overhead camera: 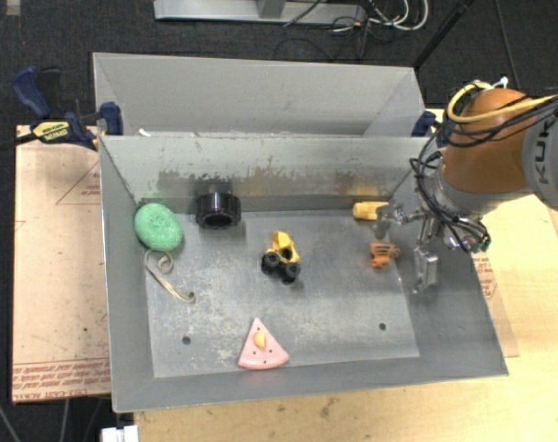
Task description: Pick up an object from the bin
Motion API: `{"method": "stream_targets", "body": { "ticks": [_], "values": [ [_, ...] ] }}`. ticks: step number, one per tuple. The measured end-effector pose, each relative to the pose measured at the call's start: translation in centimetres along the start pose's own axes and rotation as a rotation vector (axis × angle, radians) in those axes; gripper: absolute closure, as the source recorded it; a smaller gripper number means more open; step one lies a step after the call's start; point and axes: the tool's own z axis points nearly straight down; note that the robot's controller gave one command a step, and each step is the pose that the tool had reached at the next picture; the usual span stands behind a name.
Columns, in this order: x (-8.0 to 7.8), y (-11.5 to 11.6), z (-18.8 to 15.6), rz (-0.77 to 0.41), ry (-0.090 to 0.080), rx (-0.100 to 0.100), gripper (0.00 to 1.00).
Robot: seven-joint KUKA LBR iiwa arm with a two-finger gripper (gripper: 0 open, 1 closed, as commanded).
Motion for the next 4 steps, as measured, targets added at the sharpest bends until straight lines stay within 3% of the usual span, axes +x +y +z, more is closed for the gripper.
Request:
{"method": "stream_targets", "body": {
  "ticks": [1,2,4],
  "values": [
    [-4.9,-1.2,2.7,0.047,0.001,-0.001,0.0],
    [-1.3,-0.8,2.9,-0.035,-0.002,-0.001,1.0],
    [-1.3,-0.8,2.7,-0.035,0.0,-0.002,1.0]
  ]
}}
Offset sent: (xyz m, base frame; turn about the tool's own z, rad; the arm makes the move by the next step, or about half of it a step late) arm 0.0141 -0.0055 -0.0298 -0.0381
